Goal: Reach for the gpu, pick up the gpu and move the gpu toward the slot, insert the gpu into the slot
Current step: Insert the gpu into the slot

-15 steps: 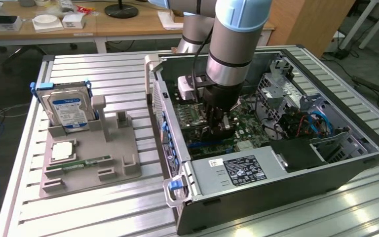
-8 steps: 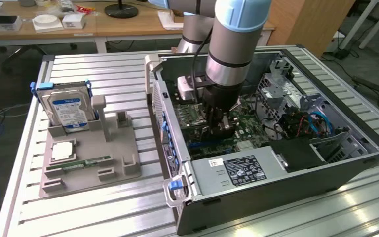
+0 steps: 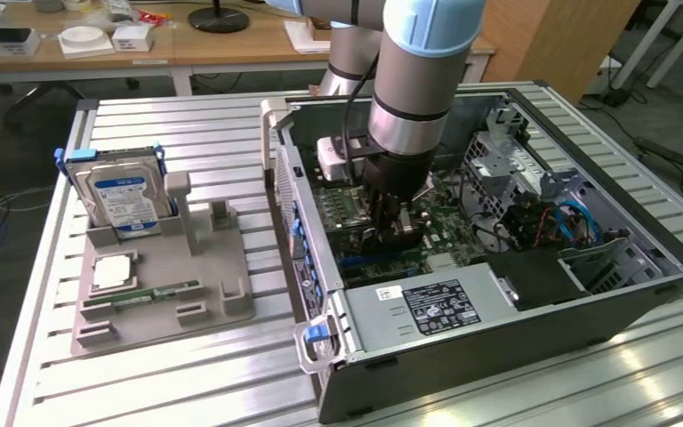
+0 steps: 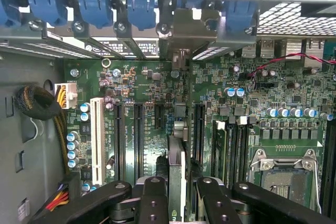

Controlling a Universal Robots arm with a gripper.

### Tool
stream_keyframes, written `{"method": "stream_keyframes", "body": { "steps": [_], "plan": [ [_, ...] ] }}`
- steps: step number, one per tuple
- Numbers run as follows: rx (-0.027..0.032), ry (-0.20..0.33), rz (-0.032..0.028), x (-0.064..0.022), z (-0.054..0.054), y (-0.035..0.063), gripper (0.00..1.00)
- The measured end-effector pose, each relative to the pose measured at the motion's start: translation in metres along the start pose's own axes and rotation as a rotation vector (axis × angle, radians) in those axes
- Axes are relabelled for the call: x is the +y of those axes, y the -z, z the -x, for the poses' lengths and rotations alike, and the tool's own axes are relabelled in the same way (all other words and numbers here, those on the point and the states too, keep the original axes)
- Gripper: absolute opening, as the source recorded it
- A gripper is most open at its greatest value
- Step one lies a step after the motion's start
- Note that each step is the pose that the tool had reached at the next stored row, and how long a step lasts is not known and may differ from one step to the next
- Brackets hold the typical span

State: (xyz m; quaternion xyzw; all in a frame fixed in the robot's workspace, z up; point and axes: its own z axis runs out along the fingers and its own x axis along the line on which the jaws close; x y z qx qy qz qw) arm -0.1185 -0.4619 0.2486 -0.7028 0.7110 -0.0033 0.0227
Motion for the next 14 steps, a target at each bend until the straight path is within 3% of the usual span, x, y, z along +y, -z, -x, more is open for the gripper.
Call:
{"method": "stream_keyframes", "body": {
  "steps": [14],
  "plan": [
    [0.0002, -0.001, 0.0001, 0.0001, -0.0006, -0.0002, 0.26]
  ]
}}
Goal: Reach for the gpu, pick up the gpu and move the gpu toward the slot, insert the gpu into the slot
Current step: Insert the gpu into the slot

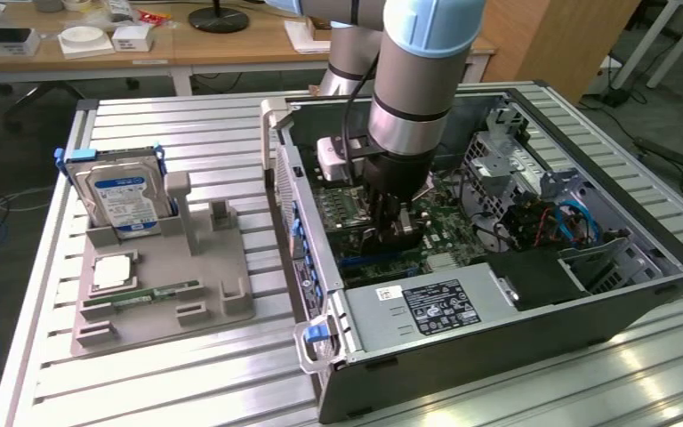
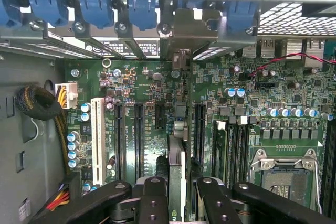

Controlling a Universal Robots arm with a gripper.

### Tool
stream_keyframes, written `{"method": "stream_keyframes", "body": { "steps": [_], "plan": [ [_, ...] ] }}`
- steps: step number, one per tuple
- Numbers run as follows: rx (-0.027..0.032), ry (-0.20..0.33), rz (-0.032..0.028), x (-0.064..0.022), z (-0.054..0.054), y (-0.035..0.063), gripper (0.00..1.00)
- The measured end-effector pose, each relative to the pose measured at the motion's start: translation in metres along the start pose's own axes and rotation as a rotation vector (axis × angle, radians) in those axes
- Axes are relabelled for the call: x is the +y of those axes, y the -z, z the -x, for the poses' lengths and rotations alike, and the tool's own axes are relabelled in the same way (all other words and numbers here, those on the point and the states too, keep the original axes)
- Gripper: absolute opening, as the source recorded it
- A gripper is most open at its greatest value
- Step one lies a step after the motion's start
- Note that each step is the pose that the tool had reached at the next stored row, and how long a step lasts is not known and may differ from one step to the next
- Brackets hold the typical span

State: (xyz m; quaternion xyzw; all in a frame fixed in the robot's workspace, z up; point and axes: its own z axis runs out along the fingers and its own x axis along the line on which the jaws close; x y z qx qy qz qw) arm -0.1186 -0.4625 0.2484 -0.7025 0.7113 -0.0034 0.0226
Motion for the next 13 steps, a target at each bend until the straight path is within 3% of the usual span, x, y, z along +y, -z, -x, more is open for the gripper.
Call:
{"method": "stream_keyframes", "body": {
  "steps": [13],
  "plan": [
    [-0.0002, 0.000, -0.0003, 0.0008, -0.0001, -0.0042, 0.26]
  ]
}}
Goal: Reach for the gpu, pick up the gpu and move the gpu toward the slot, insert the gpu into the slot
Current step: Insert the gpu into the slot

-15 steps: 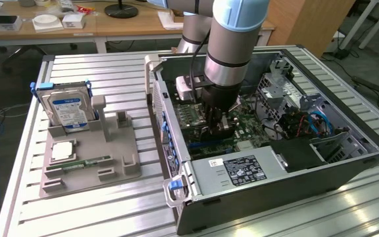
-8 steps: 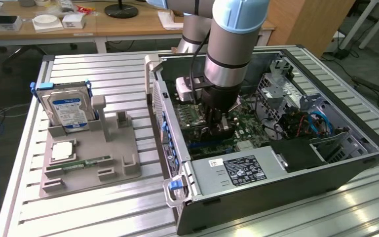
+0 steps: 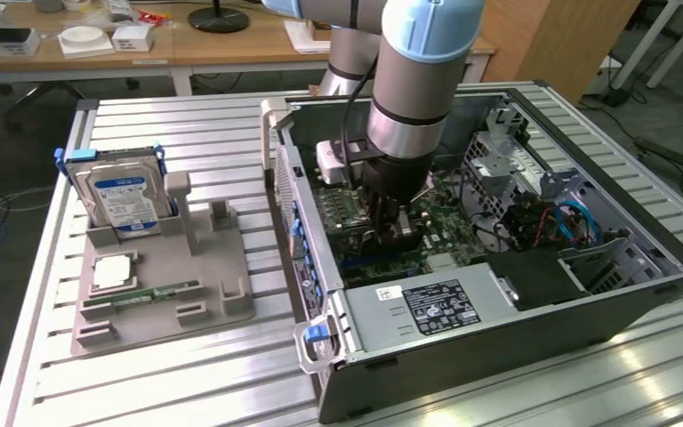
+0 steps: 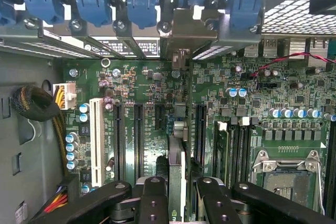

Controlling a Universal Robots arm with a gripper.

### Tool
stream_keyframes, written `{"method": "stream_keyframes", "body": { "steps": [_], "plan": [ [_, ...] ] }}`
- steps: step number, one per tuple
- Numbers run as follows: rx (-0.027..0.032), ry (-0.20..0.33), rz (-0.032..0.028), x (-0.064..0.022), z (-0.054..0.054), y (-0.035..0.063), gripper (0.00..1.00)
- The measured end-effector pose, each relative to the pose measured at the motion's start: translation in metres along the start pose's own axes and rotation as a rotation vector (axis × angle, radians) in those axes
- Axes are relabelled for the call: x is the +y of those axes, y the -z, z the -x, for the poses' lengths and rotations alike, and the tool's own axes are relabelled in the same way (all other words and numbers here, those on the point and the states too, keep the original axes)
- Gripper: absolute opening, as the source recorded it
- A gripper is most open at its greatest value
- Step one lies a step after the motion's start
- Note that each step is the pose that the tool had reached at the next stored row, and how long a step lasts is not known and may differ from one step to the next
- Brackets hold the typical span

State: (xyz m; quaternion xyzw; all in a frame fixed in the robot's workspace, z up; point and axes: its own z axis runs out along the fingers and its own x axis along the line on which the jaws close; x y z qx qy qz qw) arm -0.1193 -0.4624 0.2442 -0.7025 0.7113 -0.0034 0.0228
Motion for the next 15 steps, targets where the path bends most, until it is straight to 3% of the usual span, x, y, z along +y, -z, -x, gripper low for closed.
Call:
{"method": "stream_keyframes", "body": {
  "steps": [15],
  "plan": [
    [0.0000, 0.000, 0.0002, 0.0019, -0.0001, -0.0004, 0.26]
  ]
}}
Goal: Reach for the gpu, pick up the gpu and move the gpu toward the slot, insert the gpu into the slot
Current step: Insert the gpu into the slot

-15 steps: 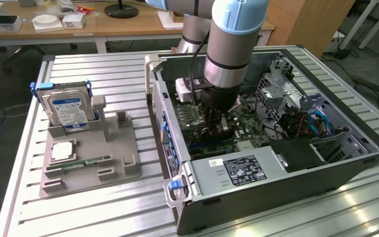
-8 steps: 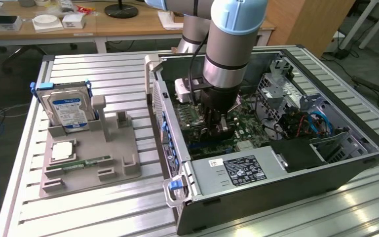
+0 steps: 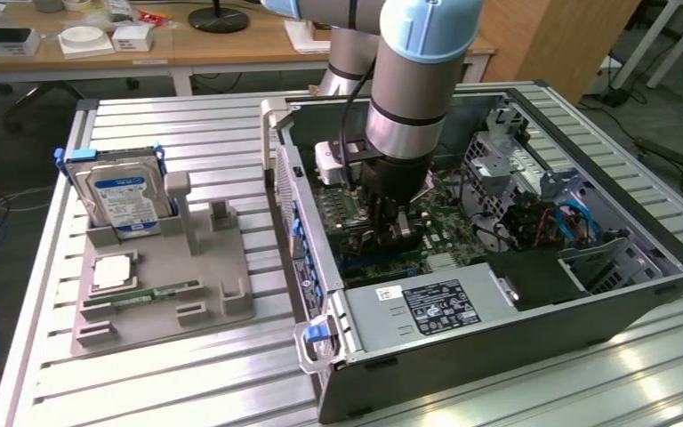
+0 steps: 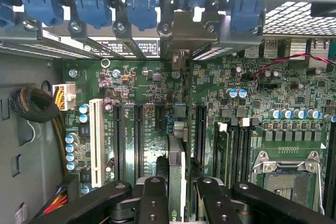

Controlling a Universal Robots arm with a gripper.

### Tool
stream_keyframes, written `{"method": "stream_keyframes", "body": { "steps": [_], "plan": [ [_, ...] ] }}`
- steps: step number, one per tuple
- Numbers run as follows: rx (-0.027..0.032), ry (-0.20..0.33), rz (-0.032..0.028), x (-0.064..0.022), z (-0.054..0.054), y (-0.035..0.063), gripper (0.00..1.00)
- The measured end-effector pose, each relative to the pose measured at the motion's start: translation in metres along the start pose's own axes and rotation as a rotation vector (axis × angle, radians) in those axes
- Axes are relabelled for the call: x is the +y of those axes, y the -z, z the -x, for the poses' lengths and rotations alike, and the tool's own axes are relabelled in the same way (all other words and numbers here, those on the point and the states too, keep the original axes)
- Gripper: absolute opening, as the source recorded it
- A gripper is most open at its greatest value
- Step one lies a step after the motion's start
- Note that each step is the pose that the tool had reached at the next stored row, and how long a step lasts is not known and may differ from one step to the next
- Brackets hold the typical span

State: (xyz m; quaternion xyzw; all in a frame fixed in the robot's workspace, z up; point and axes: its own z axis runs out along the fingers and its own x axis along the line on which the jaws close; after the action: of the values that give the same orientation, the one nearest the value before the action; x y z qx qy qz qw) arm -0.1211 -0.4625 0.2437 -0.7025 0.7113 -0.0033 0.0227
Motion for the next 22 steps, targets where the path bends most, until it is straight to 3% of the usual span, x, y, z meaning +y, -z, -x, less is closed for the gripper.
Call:
{"method": "stream_keyframes", "body": {
  "steps": [22],
  "plan": [
    [0.0022, 0.000, 0.0015, -0.0008, 0.0010, -0.0038, 0.26]
  ]
}}
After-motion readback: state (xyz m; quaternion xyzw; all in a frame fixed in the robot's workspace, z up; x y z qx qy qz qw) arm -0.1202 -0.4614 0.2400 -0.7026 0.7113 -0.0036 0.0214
